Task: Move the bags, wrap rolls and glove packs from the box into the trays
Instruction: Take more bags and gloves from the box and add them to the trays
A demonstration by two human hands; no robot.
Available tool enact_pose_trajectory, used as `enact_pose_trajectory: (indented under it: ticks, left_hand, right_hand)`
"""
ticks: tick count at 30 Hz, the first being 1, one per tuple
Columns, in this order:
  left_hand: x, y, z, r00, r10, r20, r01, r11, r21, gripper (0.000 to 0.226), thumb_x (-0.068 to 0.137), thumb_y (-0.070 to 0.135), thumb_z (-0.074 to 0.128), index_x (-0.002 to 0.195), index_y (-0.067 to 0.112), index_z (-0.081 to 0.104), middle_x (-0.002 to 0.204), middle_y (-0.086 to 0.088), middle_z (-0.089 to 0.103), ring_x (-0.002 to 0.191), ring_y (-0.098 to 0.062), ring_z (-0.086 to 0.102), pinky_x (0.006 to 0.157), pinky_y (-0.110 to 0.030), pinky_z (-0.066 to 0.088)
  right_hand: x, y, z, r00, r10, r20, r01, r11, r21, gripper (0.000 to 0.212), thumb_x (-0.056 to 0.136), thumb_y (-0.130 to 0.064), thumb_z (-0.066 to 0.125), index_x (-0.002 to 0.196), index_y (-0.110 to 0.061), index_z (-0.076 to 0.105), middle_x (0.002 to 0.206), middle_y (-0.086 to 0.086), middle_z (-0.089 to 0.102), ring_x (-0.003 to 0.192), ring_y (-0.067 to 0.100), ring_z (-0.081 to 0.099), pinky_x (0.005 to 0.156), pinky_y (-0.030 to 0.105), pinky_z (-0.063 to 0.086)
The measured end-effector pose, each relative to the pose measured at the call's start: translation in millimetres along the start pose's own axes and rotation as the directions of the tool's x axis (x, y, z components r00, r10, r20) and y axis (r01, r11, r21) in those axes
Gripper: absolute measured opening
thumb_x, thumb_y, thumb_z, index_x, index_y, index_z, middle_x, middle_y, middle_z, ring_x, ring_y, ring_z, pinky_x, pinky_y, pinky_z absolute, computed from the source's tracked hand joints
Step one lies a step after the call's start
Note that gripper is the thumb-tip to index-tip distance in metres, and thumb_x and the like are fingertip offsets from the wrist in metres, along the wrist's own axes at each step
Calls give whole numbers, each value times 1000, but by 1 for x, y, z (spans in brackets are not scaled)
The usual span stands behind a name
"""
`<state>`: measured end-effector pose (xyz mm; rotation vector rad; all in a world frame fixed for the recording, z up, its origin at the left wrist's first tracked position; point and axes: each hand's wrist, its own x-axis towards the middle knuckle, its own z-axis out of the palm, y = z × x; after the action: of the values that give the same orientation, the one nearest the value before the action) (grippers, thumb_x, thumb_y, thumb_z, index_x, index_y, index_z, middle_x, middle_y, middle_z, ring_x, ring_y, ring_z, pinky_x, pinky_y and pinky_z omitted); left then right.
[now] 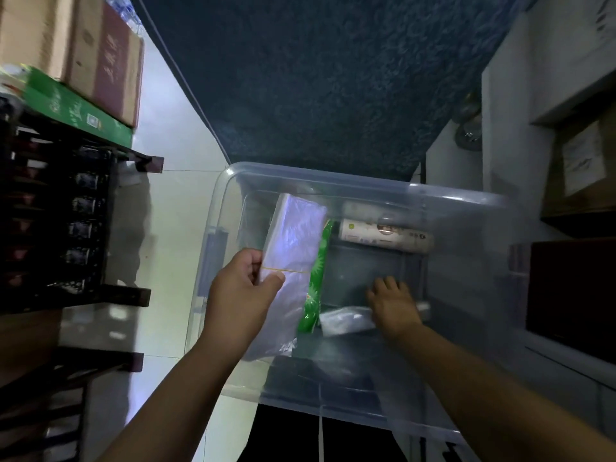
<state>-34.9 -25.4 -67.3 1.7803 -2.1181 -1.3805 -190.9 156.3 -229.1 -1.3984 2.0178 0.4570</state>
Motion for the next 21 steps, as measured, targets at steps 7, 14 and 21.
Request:
enact_pose_trajectory:
  ticks: [7, 14, 21]
  left_hand:
    - [-24, 45, -7, 1000, 15, -15, -16, 999, -34, 12, 78, 17, 65, 77, 23, 55, 71, 1, 64, 67, -20, 60, 60, -33, 45]
    - [-46, 87, -40, 993, 62, -99, -72, 992, -101, 11, 82, 13, 58, 78, 17, 48, 69, -7, 55, 62, -24, 49, 53, -31, 36]
    - [-61, 113, -69, 993, 116, -5, -114, 964, -241, 6, 84, 15, 58, 86, 13, 53, 78, -10, 60, 74, -30, 56, 60, -32, 39]
  right_hand:
    - [-55, 8, -50, 988, 145, 60, -156, 918, 365, 21, 88, -19, 50, 109, -15, 49, 112, 12, 65, 102, 29, 62, 76, 33, 47]
    - [-115, 3, -152, 900, 428, -80, -72, 328, 942, 27, 75, -13, 72, 70, -24, 47, 69, -7, 58, 66, 17, 57, 49, 21, 42]
    - [-169, -37, -243, 887, 415, -201, 234, -30, 972, 17, 81, -8, 68, 92, -17, 59, 86, -3, 70, 70, 1, 68, 60, 16, 55]
